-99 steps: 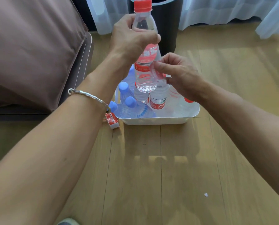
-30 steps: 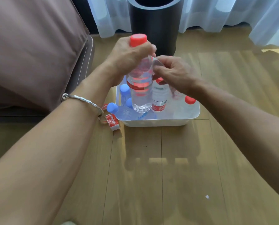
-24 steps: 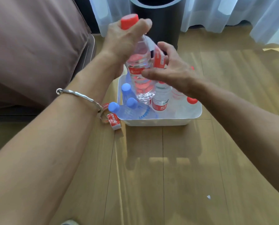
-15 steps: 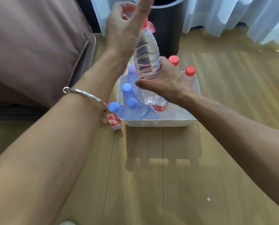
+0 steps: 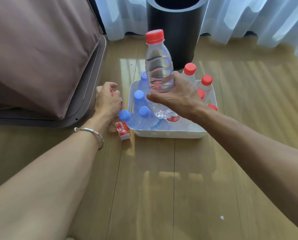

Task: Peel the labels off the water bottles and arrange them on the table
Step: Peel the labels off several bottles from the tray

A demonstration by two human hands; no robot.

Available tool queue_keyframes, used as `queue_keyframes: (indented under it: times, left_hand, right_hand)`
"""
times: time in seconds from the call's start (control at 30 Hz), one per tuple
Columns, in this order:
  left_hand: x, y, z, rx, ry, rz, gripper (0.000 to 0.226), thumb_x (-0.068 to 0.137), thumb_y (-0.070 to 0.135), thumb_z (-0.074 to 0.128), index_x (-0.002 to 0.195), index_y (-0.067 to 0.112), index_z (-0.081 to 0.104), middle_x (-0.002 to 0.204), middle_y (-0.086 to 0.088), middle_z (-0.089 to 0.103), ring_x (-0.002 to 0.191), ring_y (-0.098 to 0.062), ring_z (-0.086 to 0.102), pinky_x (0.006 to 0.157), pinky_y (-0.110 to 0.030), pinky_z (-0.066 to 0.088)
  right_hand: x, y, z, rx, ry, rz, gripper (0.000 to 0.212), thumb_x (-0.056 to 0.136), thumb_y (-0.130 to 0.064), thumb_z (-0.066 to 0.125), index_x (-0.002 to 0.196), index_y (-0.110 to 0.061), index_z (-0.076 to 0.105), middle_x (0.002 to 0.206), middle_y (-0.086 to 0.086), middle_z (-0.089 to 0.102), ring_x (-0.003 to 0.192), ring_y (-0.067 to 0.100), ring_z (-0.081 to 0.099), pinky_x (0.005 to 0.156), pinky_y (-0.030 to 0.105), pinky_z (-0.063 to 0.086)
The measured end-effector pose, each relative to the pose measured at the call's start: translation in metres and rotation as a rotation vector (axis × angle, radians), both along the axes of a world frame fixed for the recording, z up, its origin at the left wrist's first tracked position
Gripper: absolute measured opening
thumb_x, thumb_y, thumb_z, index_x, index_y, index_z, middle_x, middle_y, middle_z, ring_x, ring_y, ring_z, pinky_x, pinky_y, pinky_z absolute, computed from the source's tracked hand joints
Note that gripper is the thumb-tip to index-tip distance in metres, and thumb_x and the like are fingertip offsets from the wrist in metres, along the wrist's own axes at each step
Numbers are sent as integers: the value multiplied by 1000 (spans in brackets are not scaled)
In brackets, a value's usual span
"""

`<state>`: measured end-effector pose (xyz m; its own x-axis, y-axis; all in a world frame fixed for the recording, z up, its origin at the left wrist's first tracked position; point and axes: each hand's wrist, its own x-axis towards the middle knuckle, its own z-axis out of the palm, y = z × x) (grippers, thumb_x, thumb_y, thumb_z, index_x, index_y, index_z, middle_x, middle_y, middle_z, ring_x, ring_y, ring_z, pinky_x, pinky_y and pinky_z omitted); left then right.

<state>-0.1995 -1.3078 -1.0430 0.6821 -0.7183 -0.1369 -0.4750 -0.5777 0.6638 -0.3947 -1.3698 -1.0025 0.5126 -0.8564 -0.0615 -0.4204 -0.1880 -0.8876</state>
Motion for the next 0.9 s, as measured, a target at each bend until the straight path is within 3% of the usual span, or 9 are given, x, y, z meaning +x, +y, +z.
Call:
queue_keyframes:
  times: [0.03, 0.13, 0.2, 0.37, 0.47, 0.67, 0.73, 0.8, 0.9]
  left_hand:
    - [3, -1, -4, 27, 11, -28, 35, 101, 21, 47, 135, 15, 51, 137, -9, 43, 74, -3, 50, 66, -3, 36]
    - [7, -6, -4, 82, 58, -103, 51, 97, 42, 52, 142, 20, 47, 145, -9, 45, 120, -22, 56, 103, -31, 42]
    - [6, -12, 3, 31, 79, -106, 59, 90, 49, 53, 139, 18, 51, 143, -9, 51, 128, -23, 51, 108, -36, 41]
    - [-18, -43, 49, -360, 108, -137, 23, 86, 39, 49, 85, 25, 67, 92, 5, 71, 88, -11, 64, 79, -25, 48]
    - [-40, -53, 79, -481, 278, -265, 41, 97, 42, 48, 62, 28, 65, 57, 13, 64, 61, -8, 58, 56, -22, 43]
    - [-77, -59, 100, -444, 366, -550, 46, 94, 44, 45, 71, 9, 64, 81, -20, 65, 62, -20, 59, 38, -22, 43]
    - [-81, -59, 94, -394, 368, -592, 43, 92, 44, 47, 72, 10, 65, 80, -18, 65, 64, -20, 62, 38, -25, 47]
    - [-83, -57, 87, -329, 364, -611, 41, 93, 43, 49, 68, 14, 64, 73, -9, 65, 64, -17, 64, 41, -28, 51]
    - [-83, -53, 78, -241, 343, -647, 37, 101, 32, 50, 72, 15, 67, 74, -4, 66, 67, -12, 66, 50, -29, 55]
  right_hand:
    - [-1, 0, -2, 6, 4, 2, 45, 72, -41, 81, 107, -25, 57, 90, -13, 65, 83, 3, 64, 74, 25, 52]
    - [-3, 1, -6, 11, 21, 14, 50, 72, -40, 80, 112, -25, 54, 92, -13, 64, 87, 4, 64, 85, 35, 55]
    - [-6, 1, -8, -4, 27, 16, 49, 73, -41, 80, 112, -25, 54, 91, -14, 63, 85, 4, 63, 84, 36, 56]
    - [-13, 4, -12, -84, 44, -3, 56, 70, -52, 79, 111, -24, 55, 93, -12, 66, 88, 5, 65, 82, 39, 55]
    - [-17, 2, -12, -123, 67, 6, 64, 67, -57, 77, 115, -23, 54, 99, -9, 68, 93, 11, 66, 83, 43, 54]
    - [-34, -5, -3, -190, 75, -28, 73, 67, -54, 81, 125, -22, 48, 109, -7, 66, 99, 9, 65, 85, 35, 54]
    - [-44, -6, -4, -182, 87, -28, 74, 67, -50, 84, 125, -22, 48, 107, -12, 66, 97, 1, 64, 86, 26, 53]
    - [-55, -5, -8, -172, 112, -13, 64, 67, -38, 87, 116, -22, 49, 98, -22, 60, 90, -9, 58, 78, 2, 42]
    - [-71, 1, -22, -157, 120, -44, 58, 66, -25, 89, 104, -31, 45, 98, -12, 58, 87, 0, 57, 70, -2, 37]
